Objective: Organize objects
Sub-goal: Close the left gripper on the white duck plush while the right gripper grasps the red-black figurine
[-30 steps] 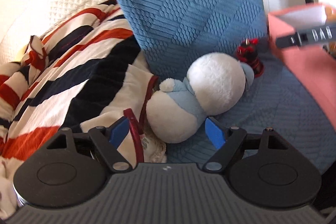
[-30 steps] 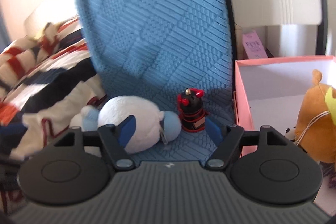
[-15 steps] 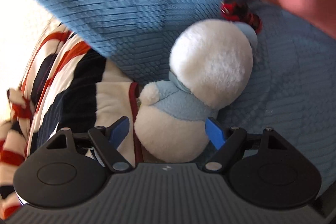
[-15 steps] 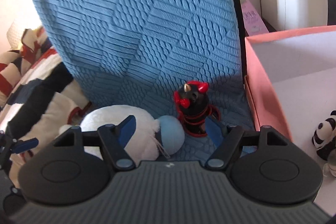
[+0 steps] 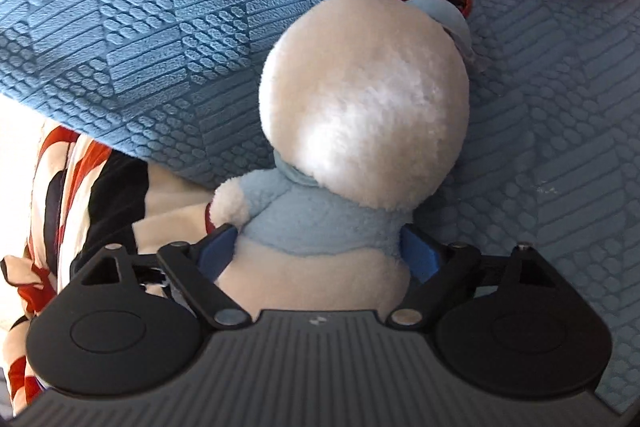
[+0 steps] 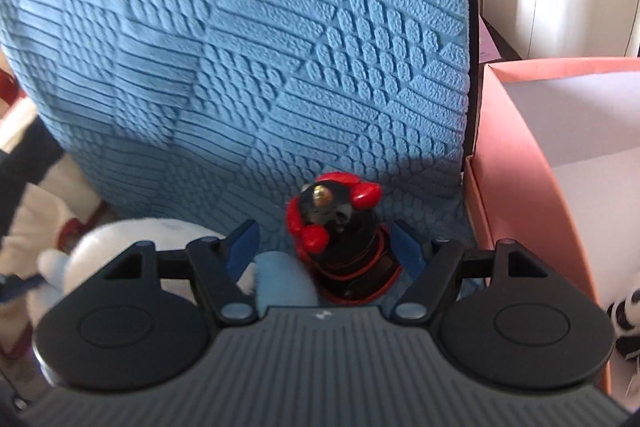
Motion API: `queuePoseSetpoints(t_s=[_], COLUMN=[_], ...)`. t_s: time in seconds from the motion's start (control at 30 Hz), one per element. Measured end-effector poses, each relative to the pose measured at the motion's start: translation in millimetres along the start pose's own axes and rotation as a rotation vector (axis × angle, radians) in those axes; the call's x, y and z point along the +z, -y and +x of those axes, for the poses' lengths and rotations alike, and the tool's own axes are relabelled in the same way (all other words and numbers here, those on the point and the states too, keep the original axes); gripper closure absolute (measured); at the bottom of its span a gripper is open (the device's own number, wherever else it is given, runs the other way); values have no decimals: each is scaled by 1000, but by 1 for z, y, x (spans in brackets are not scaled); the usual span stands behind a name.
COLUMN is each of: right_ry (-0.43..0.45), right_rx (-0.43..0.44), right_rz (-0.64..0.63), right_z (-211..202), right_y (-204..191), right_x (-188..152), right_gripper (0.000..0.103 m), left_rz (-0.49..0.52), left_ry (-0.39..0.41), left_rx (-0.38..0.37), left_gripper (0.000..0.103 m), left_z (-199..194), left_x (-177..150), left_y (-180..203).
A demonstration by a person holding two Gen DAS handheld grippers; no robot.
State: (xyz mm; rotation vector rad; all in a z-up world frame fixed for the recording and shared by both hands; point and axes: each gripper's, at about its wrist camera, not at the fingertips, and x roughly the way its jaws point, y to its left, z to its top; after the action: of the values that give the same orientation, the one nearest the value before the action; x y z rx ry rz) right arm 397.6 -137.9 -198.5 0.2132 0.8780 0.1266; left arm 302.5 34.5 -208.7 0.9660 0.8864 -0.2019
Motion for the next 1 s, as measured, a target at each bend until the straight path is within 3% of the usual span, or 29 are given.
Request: queuePoseSetpoints(t_s=[0.2, 0.5, 0.73, 0.83, 1.0], right_ry=[-12, -61, -59, -51, -41], right_rx=[1, -3, -10, -1, 0], right_rz=[-19, 24, 15, 30, 8], right_z=[14, 29, 35, 34, 32], right_y=[1, 6, 7, 12, 12], right_x=[6, 2, 0, 0, -3], right_gripper=[29, 30, 36, 43, 43], left_rz=[68, 295, 309, 317, 322], left_ry=[-2, -19, -41, -55, -77], left_rx=[-8, 30, 46, 81, 143], left_gripper=[7, 6, 1, 1, 0], left_z=[15, 26, 45, 57, 76], left_x=[6, 14, 18, 22, 28], left_y=[-6, 13, 9, 9, 12])
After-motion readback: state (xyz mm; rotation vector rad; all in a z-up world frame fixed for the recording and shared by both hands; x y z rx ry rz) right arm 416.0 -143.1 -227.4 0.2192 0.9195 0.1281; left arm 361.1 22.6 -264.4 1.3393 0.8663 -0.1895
